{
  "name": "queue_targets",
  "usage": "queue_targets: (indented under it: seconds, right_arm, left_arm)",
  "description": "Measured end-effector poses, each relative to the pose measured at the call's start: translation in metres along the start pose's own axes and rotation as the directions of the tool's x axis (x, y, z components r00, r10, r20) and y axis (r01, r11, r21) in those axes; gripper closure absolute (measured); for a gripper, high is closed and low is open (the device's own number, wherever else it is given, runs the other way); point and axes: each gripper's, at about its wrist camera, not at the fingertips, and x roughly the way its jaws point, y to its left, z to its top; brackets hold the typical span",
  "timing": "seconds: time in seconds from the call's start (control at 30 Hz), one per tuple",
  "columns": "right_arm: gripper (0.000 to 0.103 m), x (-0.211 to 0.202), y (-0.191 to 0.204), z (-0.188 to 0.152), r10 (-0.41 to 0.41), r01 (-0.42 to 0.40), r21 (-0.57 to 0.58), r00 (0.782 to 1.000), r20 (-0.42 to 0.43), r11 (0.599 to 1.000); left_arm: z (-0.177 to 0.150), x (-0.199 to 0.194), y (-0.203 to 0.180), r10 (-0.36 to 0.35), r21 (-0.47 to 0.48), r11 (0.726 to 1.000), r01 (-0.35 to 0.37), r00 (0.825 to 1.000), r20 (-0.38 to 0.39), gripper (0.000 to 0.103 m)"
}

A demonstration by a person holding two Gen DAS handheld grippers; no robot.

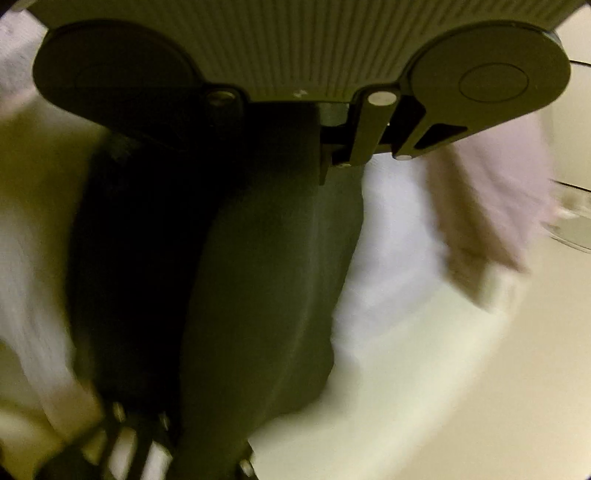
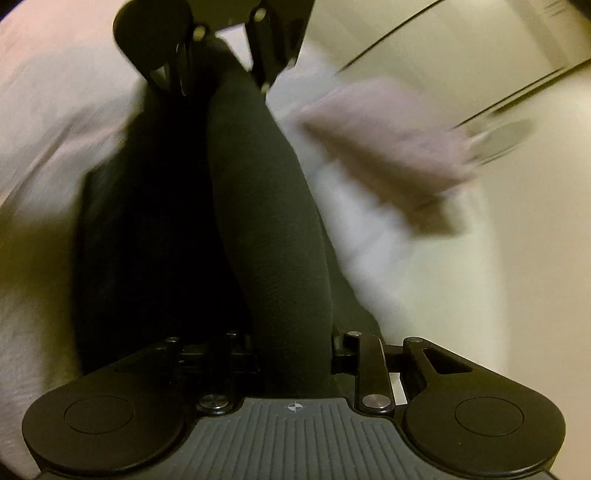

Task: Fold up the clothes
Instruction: 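Lower the held sweater with both grippers onto the dark clothes stack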

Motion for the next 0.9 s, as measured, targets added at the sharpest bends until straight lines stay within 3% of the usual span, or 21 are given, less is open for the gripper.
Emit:
queue_targets:
  seconds: [0.07, 0.27, 0.4, 0.5, 0.57, 0.63, 0.73, 0.83, 0.9]
  right_arm:
    - [0.072, 0.001, 0.014, -0.003, -0.031, 0.031, -0.013, 1.000, 0.002, 0.999]
    - [0.063, -0.019, 0.006, -0.007, -0.059, 0.060, 0.053, 0.998, -0.034, 0.997]
    - [0.066, -0.020, 0.000, -0.014, -0.039, 0.048, 0.129, 0.997, -0.065, 0.991]
    - [0.079, -0.022, -0.015, -0.012, -0.038, 0.059, 0.231, 0.995, -0.096, 0.971]
    - [0.080, -0.038, -0.024, -0.007, -0.129, 0.145, 0.265, 0.989, -0.078, 0.953]
    - [0.080, -0.049, -0.027, -0.004, -0.177, 0.187, 0.287, 0.982, -0.062, 0.939]
    - [0.079, -0.037, -0.007, -0.007, -0.117, 0.134, 0.209, 0.989, -0.093, 0.969]
    - [0.079, -0.022, 0.013, -0.013, -0.086, 0.100, 0.109, 0.988, -0.125, 0.989]
    - [0.075, -0.027, 0.013, -0.013, -0.099, 0.110, 0.090, 0.987, -0.124, 0.990]
  left_arm:
    - [-0.009, 0.003, -0.007, 0.041, 0.005, 0.999, -0.041, 0.999, 0.015, 0.086]
    - [-0.020, -0.012, 0.011, 0.068, -0.020, 0.998, -0.067, 0.997, 0.031, 0.073]
    - [-0.015, -0.004, 0.027, 0.067, 0.037, 0.997, -0.069, 0.997, 0.047, 0.083]
    - [-0.004, -0.012, 0.038, 0.190, 0.107, 0.974, -0.201, 0.976, 0.103, 0.085]
    - [-0.002, -0.018, 0.051, 0.282, 0.089, 0.951, -0.295, 0.950, 0.135, 0.085]
    - [-0.005, -0.016, 0.057, 0.291, 0.031, 0.954, -0.298, 0.947, 0.136, 0.085]
    - [-0.010, 0.010, 0.032, 0.149, 0.096, 0.983, -0.155, 0.987, 0.067, 0.079]
    - [-0.016, 0.018, 0.004, 0.158, 0.181, 0.970, -0.163, 0.987, 0.039, 0.080]
    - [-0.018, 0.008, 0.005, 0.174, 0.141, 0.974, -0.176, 0.984, 0.028, 0.079]
